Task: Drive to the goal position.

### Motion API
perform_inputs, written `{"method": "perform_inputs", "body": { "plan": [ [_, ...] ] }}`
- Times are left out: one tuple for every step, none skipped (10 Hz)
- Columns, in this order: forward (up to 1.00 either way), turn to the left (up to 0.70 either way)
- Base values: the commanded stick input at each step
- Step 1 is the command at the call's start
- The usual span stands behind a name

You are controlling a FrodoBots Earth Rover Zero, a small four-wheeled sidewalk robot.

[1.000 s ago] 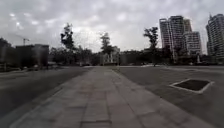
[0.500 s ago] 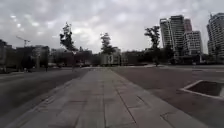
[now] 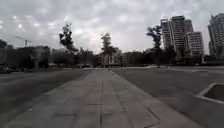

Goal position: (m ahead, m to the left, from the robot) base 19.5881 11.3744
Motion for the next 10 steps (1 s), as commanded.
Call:
{"method": "perform_inputs", "body": {
  "plan": [
    [1.00,0.40],
    [1.00,0.40],
    [1.00,0.40],
    [1.00,0.40],
    [1.00,0.40],
    [1.00,0.40],
    [1.00,0.40],
    [1.00,0.40],
    [1.00,0.40],
    [1.00,0.40]
  ]
}}
